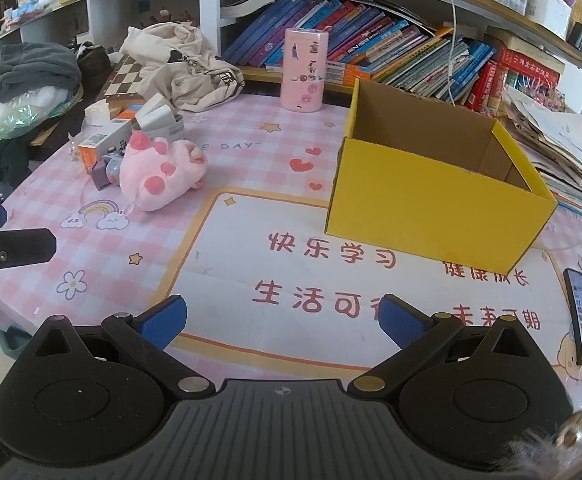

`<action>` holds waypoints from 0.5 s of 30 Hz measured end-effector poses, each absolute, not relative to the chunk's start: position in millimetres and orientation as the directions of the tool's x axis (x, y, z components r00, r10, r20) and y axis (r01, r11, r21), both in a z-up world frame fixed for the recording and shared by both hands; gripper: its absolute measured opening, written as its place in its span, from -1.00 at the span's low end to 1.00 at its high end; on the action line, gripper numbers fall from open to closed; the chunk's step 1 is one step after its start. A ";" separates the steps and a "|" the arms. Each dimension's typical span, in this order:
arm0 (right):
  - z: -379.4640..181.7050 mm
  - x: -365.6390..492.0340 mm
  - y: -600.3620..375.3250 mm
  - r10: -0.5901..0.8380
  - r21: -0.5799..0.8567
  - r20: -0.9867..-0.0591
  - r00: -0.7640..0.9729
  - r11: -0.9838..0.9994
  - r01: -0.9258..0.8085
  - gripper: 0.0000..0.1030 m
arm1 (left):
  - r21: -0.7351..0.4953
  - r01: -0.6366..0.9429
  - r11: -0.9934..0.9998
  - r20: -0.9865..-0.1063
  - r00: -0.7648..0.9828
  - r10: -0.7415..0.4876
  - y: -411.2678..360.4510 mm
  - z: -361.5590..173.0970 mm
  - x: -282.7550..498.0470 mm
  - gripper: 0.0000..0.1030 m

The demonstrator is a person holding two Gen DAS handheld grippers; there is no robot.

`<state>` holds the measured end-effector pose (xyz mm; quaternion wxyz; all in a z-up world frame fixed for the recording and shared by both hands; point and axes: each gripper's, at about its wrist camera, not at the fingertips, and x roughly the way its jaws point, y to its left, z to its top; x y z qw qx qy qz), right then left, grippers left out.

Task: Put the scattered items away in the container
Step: 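Move both tools toward the pink plush pig and grey toy truck, then close the right tool on the pink plush pig while the left tool grasps the grey toy truck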

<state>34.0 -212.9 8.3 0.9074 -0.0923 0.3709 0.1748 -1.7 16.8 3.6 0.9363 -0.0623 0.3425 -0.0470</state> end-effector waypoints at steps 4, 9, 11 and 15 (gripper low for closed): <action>10.5 36.2 -207.8 0.263 -0.038 -0.701 0.663 0.914 -0.403 0.98 | -0.155 0.027 0.988 -0.636 0.763 -0.120 20.9 2.1 0.4 1.00; 9.3 40.2 -201.1 0.284 -0.034 -0.702 0.653 0.903 -0.429 0.97 | -0.148 0.012 0.989 -0.648 0.754 -0.106 23.9 -0.2 2.0 1.00; 8.9 42.5 -196.9 0.298 -0.032 -0.700 0.649 0.895 -0.445 0.97 | -0.141 0.006 0.990 -0.651 0.753 -0.098 24.9 -1.0 2.3 1.00; 6.3 46.8 -188.2 0.327 -0.028 -0.699 0.636 0.877 -0.481 0.97 | -0.125 -0.007 0.992 -0.658 0.749 -0.078 26.5 -2.7 4.6 1.00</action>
